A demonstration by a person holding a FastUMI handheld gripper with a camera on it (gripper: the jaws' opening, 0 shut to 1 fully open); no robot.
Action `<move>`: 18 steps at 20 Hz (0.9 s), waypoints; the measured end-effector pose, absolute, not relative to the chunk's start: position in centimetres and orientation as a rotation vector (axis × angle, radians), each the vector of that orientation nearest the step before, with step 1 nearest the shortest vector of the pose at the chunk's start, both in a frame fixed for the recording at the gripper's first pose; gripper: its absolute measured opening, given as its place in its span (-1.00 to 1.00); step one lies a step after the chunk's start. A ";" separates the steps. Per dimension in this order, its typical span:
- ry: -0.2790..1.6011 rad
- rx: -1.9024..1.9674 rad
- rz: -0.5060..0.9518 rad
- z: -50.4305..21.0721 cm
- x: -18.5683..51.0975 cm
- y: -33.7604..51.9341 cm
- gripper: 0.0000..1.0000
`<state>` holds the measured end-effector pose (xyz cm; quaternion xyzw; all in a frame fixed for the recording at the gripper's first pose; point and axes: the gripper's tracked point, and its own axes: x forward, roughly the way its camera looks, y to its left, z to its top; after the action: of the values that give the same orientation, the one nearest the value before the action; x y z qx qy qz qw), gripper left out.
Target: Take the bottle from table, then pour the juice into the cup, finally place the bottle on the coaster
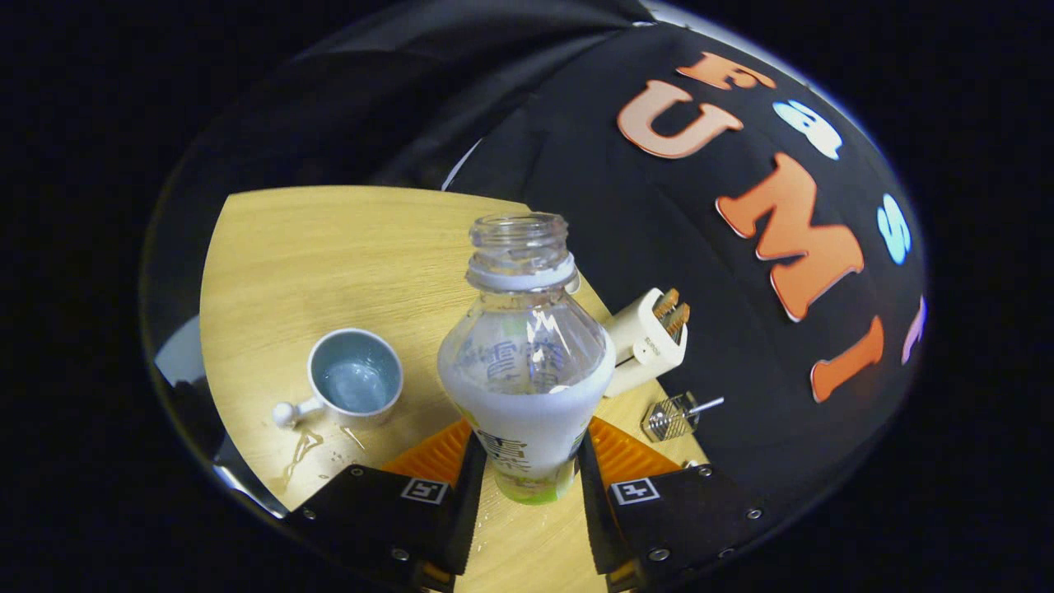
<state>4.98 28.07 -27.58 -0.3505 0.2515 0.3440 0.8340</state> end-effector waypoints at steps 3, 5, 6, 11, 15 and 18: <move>0.601 -0.528 0.685 -28.1 6.7 26.5 0.15; 0.641 -0.384 0.645 -28.8 7.7 25.3 0.15; 0.650 -0.310 0.628 -28.7 8.2 24.8 0.15; 0.652 -0.103 0.539 -29.7 11.8 22.5 0.14; 0.633 -0.041 0.485 -30.9 15.1 21.6 0.14; 0.630 -0.041 0.481 -32.7 16.8 22.0 0.14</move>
<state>16.81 21.96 -32.70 -0.0198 0.3069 0.2341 0.9223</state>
